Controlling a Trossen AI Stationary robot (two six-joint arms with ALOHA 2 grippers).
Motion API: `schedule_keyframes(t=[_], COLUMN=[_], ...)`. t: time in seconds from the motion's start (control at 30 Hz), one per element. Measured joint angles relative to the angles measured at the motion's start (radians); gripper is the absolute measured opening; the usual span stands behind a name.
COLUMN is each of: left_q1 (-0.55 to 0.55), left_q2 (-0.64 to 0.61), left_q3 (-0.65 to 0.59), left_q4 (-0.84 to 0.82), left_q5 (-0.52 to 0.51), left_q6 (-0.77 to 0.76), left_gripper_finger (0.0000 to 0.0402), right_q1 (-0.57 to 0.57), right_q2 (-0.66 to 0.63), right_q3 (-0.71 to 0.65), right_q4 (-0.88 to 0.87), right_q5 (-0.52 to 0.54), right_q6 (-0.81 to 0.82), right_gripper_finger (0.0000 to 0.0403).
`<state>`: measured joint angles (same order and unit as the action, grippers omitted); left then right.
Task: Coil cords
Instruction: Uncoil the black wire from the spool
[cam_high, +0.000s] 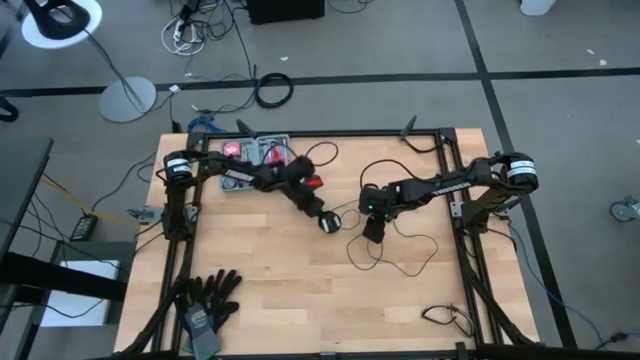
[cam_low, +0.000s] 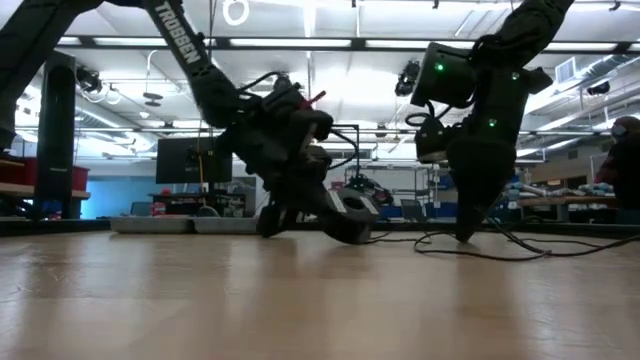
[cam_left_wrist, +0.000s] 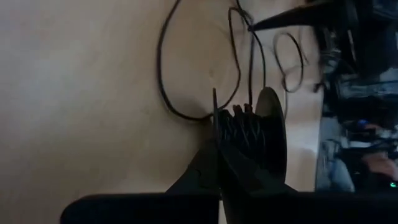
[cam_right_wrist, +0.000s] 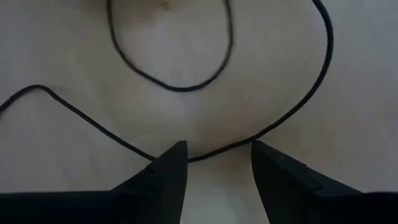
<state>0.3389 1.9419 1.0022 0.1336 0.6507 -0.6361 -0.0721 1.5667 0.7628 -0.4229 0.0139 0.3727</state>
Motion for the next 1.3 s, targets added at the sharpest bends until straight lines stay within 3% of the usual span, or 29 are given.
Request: schedule_keyframes(t=[0.17, 0.4, 0.63, 0.8, 1.13, 1.3], left_q1=[0.006, 0.025, 0.030, 0.071, 0.171, 0.193], left_q2=[-0.002, 0.000, 0.001, 0.001, -0.005, -0.045], left_q3=[-0.065, -0.066, -0.066, -0.065, -0.063, -0.067], left_q4=[0.167, 0.178, 0.180, 0.151, 0.066, -0.038], left_q5=[0.019, 0.087, 0.114, 0.159, 0.186, 0.110], left_q6=[-0.079, -0.079, -0.075, -0.075, -0.042, 0.045], left_gripper_finger=[0.0008, 0.0027, 0.0080, 0.0111, 0.0115, 0.0115], right_q1=[0.034, 0.056, 0.057, 0.057, 0.057, 0.056], right_q2=[0.000, 0.000, 0.000, 0.000, 0.001, 0.001], right_q3=[0.000, 0.000, 0.000, 0.000, 0.000, 0.000], right_q4=[0.013, 0.092, 0.099, 0.100, 0.100, 0.100], right_q5=[-0.006, -0.014, -0.010, -0.007, -0.003, -0.003], right_q6=[0.038, 0.046, 0.044, 0.044, 0.043, 0.043], right_gripper_finger=[0.0173, 0.0171, 0.0171, 0.0171, 0.0171, 0.0171])
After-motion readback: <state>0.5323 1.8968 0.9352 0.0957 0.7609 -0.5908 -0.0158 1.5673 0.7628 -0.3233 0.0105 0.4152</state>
